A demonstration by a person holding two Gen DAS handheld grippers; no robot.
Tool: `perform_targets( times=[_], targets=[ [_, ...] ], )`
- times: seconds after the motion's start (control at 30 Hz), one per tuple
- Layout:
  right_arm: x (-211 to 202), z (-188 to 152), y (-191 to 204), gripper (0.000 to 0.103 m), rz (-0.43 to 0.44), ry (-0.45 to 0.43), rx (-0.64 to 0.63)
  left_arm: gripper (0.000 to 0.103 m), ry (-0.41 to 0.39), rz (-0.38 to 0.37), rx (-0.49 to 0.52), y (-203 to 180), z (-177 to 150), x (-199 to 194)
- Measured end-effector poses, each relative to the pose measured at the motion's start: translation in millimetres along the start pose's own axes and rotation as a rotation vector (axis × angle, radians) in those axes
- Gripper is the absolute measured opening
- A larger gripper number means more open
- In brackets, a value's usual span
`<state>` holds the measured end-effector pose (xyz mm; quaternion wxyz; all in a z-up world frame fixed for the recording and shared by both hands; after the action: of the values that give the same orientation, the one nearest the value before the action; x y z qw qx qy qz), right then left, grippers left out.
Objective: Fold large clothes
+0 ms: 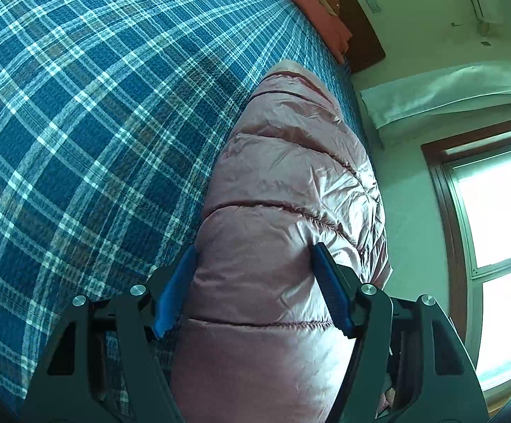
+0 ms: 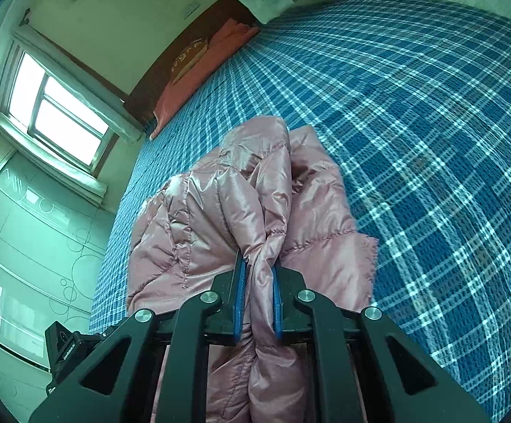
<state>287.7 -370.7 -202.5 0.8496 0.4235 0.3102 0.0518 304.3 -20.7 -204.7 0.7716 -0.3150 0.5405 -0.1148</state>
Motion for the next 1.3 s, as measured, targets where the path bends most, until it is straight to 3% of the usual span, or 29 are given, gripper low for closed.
perform_targets(
  times=[0.2,0.37,0.43,0.5,0.57,0.67,0.73,0.8,0.87,1.07,1.17,1.3],
  targets=[
    [5.3,-9.2,-43.5,0.011,0.073,0.018,0.11,0.07,0.013,0.052,0.02,-5.9,-13.1,28.5],
    [-4.5,6.3,-36.9,0.016,0.138,0.071,0.103,0.069,0.02,0.04,0.047,-6.8,-5.0,10.7],
    [-9.0,16.5,-30.5,0.026,0.131,0.06,0.079,0.069,-0.031,0.026,0.055,-8.2,4.2,-0.8],
    [-10.2,27.2,-25.2,0.052,0.104,0.028,0.061,0.069,-0.06,0.008,0.064,-11.1,15.2,-3.5],
    [-4.5,39.4,-19.7,0.055,0.094,0.018,0.041,0.069,-0.053,0.01,0.066,-14.2,27.1,3.0],
    [12.7,51.9,-11.0,0.054,0.087,0.049,-0.003,0.069,-0.025,0.038,0.09,-21.0,39.7,20.7],
    [26.5,55.4,-11.9,0.03,0.034,0.084,-0.03,0.069,-0.024,0.076,0.113,-25.4,44.5,31.1],
    [43.3,56.0,-21.5,0.018,-0.002,0.121,-0.004,0.069,-0.002,0.125,0.133,-28.8,45.5,43.5],
    [53.6,51.9,-34.4,0.015,-0.013,0.137,0.027,0.069,0.041,0.15,0.135,-26.3,42.9,59.2],
    [54.4,47.2,-39.7,0.013,0.007,0.128,0.043,0.069,0.019,0.209,0.197,-33.3,40.0,68.1],
    [30.5,43.6,-35.7,0.021,-0.005,0.128,0.035,0.069,0.03,0.159,0.194,-28.4,41.1,55.2],
    [-13.0,25.5,-24.5,0.059,0.004,0.089,0.042,0.069,-0.012,0.127,0.168,-7.3,29.3,18.7]
  ],
)
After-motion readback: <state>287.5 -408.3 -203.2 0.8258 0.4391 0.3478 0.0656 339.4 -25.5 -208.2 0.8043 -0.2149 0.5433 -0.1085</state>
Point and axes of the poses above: each gripper's, at about its wrist camera, not at the fingertips, and x roughly the way its jaws point, y to its left, z to its top, the point moved 2 cm from there along x, roughly the way its jaws point, and after that the axes turned 11 degrees about z, right-handed, at the moved point
